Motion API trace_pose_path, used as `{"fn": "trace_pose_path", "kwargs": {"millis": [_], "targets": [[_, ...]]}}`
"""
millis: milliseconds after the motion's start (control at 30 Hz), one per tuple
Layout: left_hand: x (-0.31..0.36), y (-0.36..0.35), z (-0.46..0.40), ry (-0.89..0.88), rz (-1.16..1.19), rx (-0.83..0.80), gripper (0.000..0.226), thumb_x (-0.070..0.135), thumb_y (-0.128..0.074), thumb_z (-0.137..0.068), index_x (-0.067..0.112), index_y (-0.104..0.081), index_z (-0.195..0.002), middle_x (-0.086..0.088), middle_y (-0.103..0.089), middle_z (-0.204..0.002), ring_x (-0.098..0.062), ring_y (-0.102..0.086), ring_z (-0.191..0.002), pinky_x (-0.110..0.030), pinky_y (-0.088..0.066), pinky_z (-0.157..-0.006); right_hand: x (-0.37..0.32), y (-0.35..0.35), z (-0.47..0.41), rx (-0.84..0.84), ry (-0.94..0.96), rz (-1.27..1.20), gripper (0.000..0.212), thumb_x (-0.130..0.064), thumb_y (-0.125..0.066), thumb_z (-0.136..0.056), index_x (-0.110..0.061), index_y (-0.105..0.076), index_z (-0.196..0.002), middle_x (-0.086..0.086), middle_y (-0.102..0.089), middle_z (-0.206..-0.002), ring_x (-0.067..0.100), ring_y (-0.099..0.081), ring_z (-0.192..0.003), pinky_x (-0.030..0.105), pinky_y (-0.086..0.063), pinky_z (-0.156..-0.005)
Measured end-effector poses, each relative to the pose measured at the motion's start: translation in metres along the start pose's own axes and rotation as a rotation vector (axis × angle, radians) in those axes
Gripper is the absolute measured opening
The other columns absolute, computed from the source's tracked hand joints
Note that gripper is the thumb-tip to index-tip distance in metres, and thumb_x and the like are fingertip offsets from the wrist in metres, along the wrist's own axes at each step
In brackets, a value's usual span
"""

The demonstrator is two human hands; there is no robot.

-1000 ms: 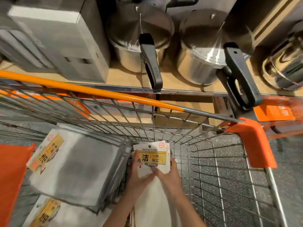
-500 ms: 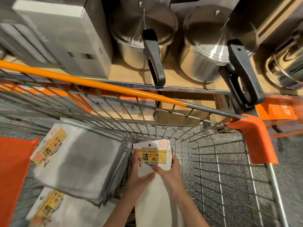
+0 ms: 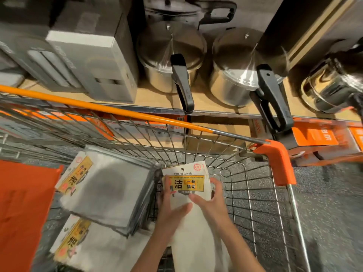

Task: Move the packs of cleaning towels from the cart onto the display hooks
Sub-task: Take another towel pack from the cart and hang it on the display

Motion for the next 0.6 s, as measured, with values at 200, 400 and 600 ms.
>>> {"fn": "trace_pose_path", "kwargs": {"millis": [200, 400, 600], "targets": [[0.042, 0.007, 0.025, -0.116, -0.159, 0.021, 0.11, 0.09, -0.063, -0.038, 0.079, 0.005, -0.124, 0.044, -0.024, -0.137, -0.014, -0.007, -0.147, -0.058, -0.01, -0.116, -0.045, 0.005, 0.032, 0.001, 0.062, -0.036, 0.064, -0.018, -0.084, -0.067, -0.046, -0.043, -0.107, -0.009, -0.067, -0.103, 0.002, -0.063, -0.091, 0.015, -0.046, -0.066], [0.114, 0.028, 0.07, -0.261, -0.137, 0.1, 0.114, 0.061, -0.074, -0.052, 0.045, -0.012, -0.146, 0.005, -0.044, -0.145, -0.015, -0.042, -0.133, -0.048, -0.03, -0.112, -0.109, -0.008, 0.072, -0.074, 0.152, -0.095, 0.067, -0.008, -0.083, -0.066, -0.039, -0.044, -0.112, 0.004, -0.07, -0.103, 0.019, -0.07, -0.09, 0.033, -0.057, -0.074], [0.178, 0.044, 0.12, -0.367, -0.169, 0.067, 0.095, 0.029, -0.076, -0.073, 0.071, -0.013, -0.129, 0.012, -0.038, -0.148, 0.0, -0.04, -0.131, -0.032, -0.037, -0.109, -0.188, -0.003, 0.12, -0.121, 0.254, -0.131, 0.065, -0.011, -0.084, -0.063, -0.043, -0.047, -0.107, -0.008, -0.073, -0.09, 0.008, -0.07, -0.076, 0.016, -0.051, -0.055]]}}
Point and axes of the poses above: each hand's wrist, its own z-axis away from the middle knuckle, its own y-axis out of the back of the hand, x = y × z, the point moved 9 cm from there along -z, towards the middle knuckle
